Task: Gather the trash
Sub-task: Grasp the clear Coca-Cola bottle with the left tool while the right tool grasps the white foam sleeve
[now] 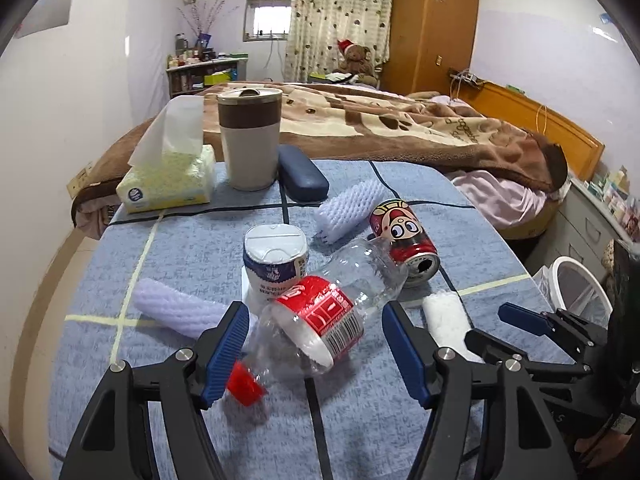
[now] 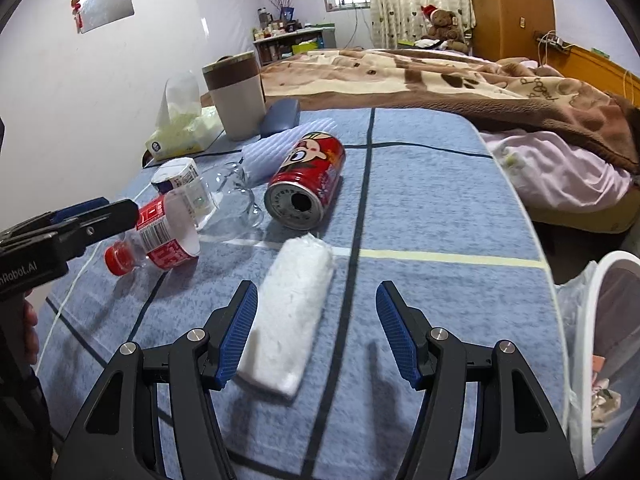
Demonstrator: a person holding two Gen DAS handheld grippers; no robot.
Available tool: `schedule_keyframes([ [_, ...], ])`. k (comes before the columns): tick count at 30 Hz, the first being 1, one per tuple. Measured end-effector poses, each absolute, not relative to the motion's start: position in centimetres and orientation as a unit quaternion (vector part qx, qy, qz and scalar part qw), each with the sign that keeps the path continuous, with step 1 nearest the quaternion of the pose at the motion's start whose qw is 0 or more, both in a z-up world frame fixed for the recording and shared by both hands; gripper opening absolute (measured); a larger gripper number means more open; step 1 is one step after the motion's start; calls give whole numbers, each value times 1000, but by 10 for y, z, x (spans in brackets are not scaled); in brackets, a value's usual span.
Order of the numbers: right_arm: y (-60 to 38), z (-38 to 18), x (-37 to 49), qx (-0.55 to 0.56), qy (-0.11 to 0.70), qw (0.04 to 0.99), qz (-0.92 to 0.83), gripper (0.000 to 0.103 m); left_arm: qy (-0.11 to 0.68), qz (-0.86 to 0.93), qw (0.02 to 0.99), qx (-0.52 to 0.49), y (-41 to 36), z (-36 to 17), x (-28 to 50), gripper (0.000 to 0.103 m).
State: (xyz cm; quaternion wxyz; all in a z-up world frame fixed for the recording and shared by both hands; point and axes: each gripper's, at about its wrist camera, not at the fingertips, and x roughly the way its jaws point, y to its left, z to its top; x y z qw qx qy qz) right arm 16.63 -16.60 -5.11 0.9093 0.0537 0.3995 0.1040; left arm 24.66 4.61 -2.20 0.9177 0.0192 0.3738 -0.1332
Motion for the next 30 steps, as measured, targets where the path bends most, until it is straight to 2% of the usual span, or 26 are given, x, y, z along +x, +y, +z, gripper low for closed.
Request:
schedule_keyframes([
  [10,-158,-65,176,37,443,889,108,63,391,-164,905,40,34,-29,278,69],
  [17,-163,-64,176,38,445,888,109,63,413,-170,892,71,21,-43,286,69],
  [18,-163,-64,178,39,446,887,111,61,414,-169,891,75,18,-44,285,69],
  [21,-164,-62,176,50,449,883,131,38,422,-174,887,71,14,-46,281,69],
  [23,-164,-60,174,43,447,884,133,33,425,-181,884,69,11,-47,276,69],
  [24,-165,-60,173,42,446,884,133,26,426,-184,883,70,10,-46,275,69],
  [30,-180,-57,169,56,443,885,132,16,443,-203,870,74,-4,-51,269,69],
])
